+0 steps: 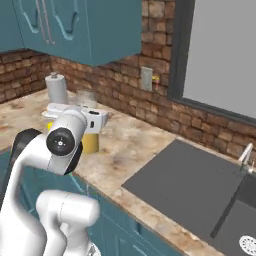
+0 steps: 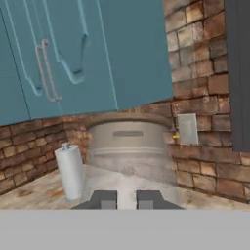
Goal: Place the pitcher and cup on the dining counter for serving.
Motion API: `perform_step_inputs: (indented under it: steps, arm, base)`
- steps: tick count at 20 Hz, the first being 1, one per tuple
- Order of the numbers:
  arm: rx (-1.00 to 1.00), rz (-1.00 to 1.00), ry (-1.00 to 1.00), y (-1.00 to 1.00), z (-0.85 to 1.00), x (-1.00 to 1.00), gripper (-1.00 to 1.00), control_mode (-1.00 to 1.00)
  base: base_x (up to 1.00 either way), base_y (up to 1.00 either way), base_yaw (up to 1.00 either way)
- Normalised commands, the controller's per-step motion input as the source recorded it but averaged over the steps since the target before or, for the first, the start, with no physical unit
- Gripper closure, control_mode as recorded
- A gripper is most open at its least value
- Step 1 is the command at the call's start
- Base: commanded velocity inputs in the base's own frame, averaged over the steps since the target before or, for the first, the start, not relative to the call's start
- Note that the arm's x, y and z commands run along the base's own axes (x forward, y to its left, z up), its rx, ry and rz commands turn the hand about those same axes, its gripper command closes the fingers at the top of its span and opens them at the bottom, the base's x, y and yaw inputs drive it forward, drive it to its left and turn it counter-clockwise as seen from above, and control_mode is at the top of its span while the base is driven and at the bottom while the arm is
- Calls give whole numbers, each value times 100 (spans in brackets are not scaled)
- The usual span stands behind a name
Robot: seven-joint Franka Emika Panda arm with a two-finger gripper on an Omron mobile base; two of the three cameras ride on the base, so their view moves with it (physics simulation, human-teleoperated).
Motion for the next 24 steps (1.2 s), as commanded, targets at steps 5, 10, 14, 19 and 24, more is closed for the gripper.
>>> perform_step_inputs:
  steps: [5, 10, 14, 19, 24]
  arm:
    - [0, 0, 0, 0, 0, 0, 100, 100]
    - [0, 0, 0, 0, 0, 0, 100, 100]
    - [0, 0, 0, 0, 0, 0, 100, 100]
    - [0, 0, 0, 0, 0, 0, 100, 100]
    - [0, 0, 0, 0, 0, 0, 100, 100]
  base:
    - [-4, 0, 100]
    - [-4, 0, 100]
    - [-4, 0, 100]
    - [-5, 0, 100]
    - [-6, 0, 100]
